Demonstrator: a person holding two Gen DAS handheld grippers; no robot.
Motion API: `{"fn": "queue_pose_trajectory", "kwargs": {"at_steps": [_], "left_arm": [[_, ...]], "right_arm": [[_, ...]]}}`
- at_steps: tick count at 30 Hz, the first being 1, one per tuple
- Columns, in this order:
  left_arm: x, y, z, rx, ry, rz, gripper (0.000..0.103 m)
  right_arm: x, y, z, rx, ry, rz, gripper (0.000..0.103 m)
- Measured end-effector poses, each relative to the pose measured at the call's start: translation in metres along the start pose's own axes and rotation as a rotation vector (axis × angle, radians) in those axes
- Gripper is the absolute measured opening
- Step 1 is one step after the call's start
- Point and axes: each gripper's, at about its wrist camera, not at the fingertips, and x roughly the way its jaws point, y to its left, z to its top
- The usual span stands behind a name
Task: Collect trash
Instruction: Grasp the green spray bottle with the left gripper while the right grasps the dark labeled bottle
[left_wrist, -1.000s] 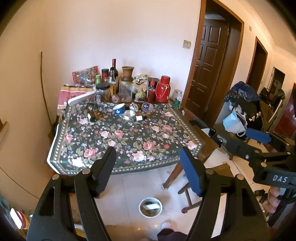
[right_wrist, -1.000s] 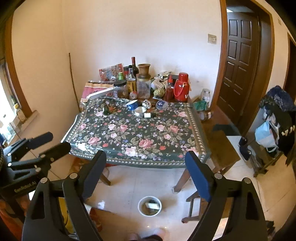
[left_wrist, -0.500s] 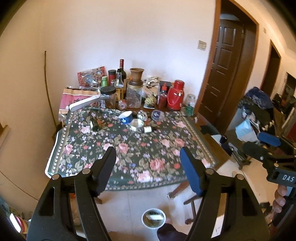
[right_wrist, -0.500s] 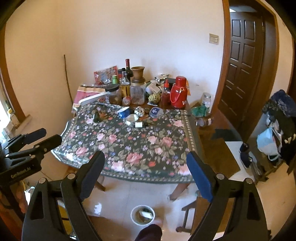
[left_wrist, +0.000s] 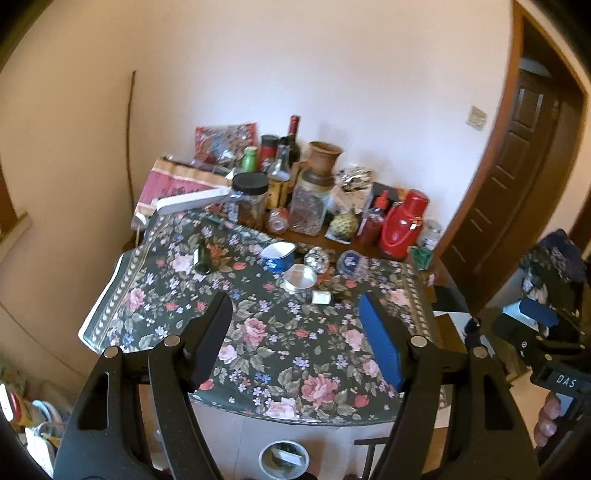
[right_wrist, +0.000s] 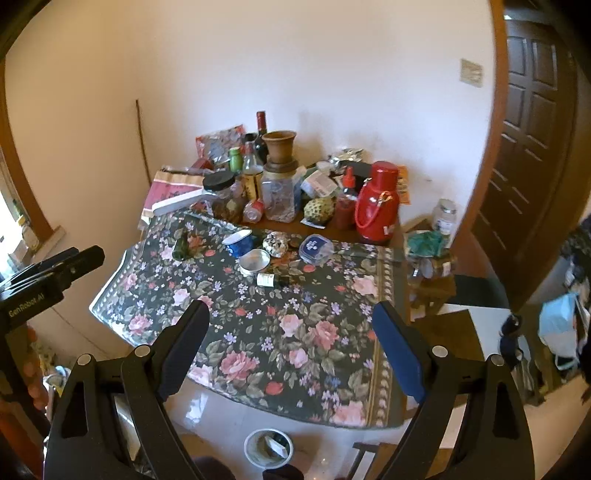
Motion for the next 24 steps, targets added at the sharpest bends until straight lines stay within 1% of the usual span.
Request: {"fn": "queue_pose_trajectory", "kwargs": {"at_steps": [3,6,9,13,16,17,21,24], "left_arm": [[0.017,0.010,0.005,-0.019,0.025,0.046,0.070],[0.038,0.027,0.011,-0.050,0.054,0.069,0.070],[0.065,0.049,0.022,-0.065,0.083,0.083,0.070],[0.102,0.079,0.037,-0.060,0.113,0.079,0.070],[0.138,0.103,0.052,-0.053,0.150,0.074,0.070],[0.150,0.111,0.056,-0.052,0.159,0.071,0.070],[0.211,0.140,0.066,-0.046,0.237,0.061,0.070],[0.249,0.153,0.066,-0.031,0.295,0.054,0.070]], "right_arm": [[0.024,-0.007,0.007,0.029,0.045,0.047,0.088],[0.051,-0.011,0.013,0.069,0.093,0.090,0.088],[0.077,-0.012,0.018,0.109,0.144,0.101,0.088],[0.111,-0.010,0.025,0.183,0.183,0.076,0.088],[0.148,-0.008,0.029,0.288,0.228,0.010,0.088],[0.160,-0.010,0.030,0.320,0.247,0.001,0.088],[0.217,-0.009,0.028,0.441,0.326,-0.033,0.088],[0.255,-0.009,0.025,0.526,0.371,-0.049,0.084]]}}
